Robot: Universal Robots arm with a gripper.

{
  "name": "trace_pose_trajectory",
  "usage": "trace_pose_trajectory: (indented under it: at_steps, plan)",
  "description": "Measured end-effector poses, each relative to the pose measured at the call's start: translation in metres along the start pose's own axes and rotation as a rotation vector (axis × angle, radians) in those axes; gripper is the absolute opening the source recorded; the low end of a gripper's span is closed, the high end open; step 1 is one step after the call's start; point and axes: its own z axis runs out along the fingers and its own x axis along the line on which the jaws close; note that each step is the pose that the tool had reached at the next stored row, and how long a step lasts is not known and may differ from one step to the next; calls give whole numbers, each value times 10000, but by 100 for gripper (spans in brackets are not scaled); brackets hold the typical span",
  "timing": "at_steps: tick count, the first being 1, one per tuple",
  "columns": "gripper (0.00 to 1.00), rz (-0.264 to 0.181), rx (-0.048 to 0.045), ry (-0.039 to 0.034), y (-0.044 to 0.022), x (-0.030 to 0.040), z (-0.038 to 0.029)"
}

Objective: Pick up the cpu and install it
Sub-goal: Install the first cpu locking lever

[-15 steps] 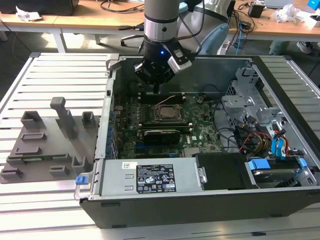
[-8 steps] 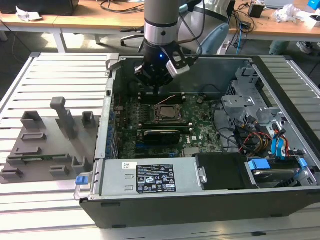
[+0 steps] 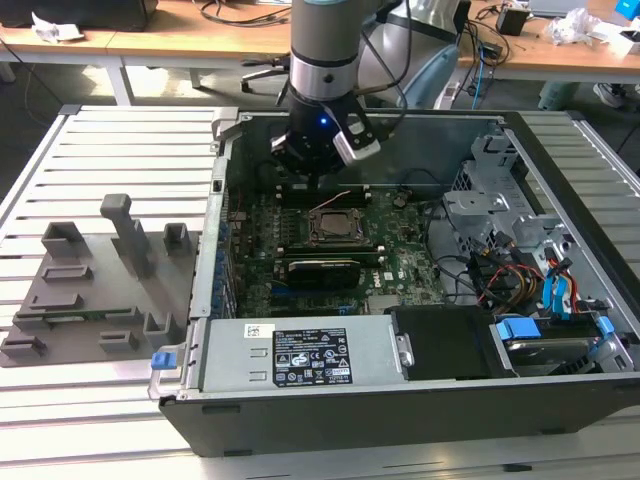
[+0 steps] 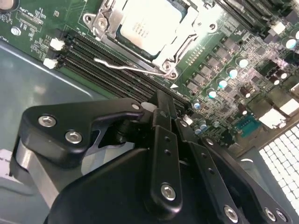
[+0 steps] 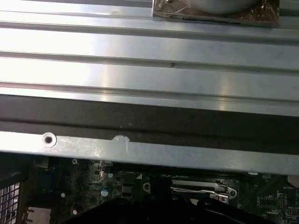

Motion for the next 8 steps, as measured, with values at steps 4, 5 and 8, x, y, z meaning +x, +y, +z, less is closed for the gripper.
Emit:
trace_pose_trajectory:
  at_steps: [4,5,8]
  plan:
    - [11,5,-6,71,-15,-115,68]
    - [11,7,-5,84,-18,-130,90]
    - [11,8,-7,106,-23,-155,147]
